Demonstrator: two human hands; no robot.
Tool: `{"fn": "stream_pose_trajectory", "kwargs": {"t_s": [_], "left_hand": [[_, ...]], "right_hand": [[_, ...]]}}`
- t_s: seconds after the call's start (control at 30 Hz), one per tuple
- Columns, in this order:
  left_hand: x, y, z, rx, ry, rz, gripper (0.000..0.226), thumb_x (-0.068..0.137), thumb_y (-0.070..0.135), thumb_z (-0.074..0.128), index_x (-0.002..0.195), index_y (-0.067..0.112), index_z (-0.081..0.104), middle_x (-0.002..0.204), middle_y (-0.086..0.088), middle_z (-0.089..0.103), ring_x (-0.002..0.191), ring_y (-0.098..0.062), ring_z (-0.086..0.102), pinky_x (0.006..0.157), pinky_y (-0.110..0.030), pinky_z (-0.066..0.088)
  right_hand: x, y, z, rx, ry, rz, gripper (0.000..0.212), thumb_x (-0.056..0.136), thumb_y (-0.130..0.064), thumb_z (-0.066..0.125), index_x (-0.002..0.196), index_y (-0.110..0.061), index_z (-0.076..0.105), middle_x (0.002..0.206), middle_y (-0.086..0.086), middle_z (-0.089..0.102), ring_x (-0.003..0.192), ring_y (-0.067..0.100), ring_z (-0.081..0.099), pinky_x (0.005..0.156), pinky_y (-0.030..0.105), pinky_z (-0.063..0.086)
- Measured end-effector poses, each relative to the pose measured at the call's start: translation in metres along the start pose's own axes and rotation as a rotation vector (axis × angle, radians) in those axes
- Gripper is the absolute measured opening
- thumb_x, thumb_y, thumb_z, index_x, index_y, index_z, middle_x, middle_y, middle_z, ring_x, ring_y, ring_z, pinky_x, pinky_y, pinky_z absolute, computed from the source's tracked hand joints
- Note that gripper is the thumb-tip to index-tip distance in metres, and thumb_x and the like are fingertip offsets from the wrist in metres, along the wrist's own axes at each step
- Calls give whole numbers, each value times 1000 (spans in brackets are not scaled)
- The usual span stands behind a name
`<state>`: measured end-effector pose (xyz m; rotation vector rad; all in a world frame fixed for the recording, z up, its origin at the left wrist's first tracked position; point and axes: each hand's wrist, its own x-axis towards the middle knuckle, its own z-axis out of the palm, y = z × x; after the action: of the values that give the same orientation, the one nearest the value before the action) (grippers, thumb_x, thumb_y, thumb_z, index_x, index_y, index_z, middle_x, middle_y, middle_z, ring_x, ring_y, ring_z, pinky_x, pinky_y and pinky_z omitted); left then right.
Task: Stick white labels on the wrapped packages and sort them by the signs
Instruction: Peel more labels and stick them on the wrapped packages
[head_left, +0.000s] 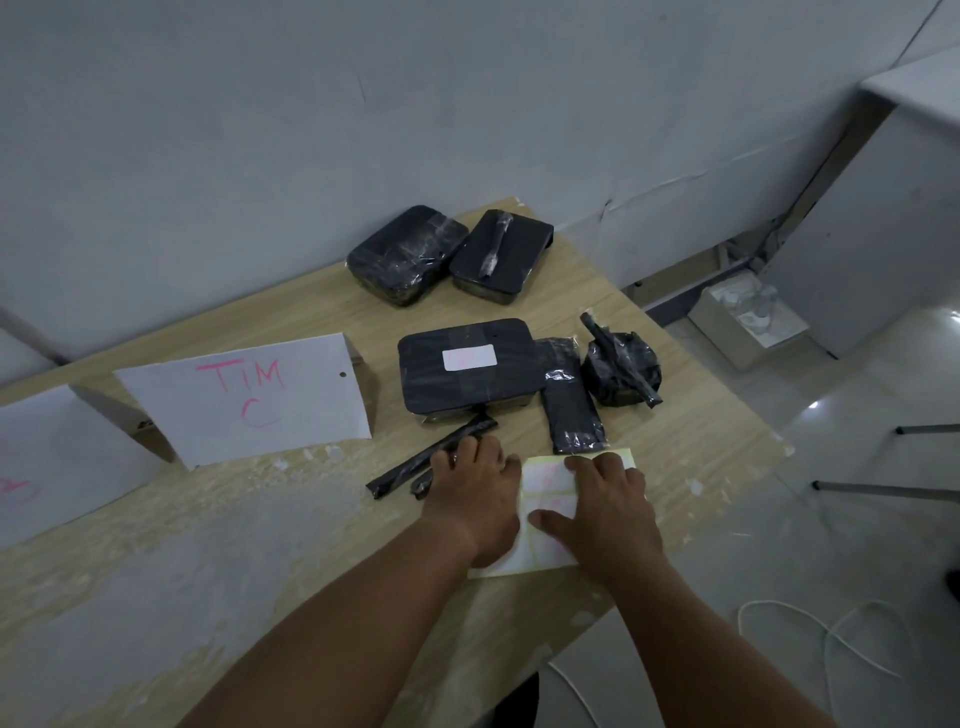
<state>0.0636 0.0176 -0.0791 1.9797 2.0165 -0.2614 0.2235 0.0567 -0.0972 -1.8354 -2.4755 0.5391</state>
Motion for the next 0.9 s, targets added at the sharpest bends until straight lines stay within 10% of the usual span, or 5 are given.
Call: {"fn": "stream_pose_trajectory", "kwargs": {"t_s": [0.3,0.6,0.9], "left_hand": [[3,-7,-10,-370,9,-27,33,87,39,49,118,33,43,120,9,56,117,-19,41,91,-43,23],[-3,3,-12,48,-75,-57,76,81,67,58,137,18,42,137,-10,39,127,-31,32,100,-53,26],[-7,12,-8,-165,-83,-203,81,66,48,84,126,13,42,121,-12,56,112,-30,56,94,-44,43]], "right_hand": [[2,3,1,89,58,-68,70,75,-63,67,132,-29,47,130,-1,46,114,22,41,84,32,37],[-1,-1,5,-22,-2,-71,86,69,-73,63,141,-33,38,131,0,39,117,24,35,89,38,45],[-2,-2,5,2,-7,-42,84,68,-72,66,138,-32,41,131,0,39,117,23,35,89,36,43]]}}
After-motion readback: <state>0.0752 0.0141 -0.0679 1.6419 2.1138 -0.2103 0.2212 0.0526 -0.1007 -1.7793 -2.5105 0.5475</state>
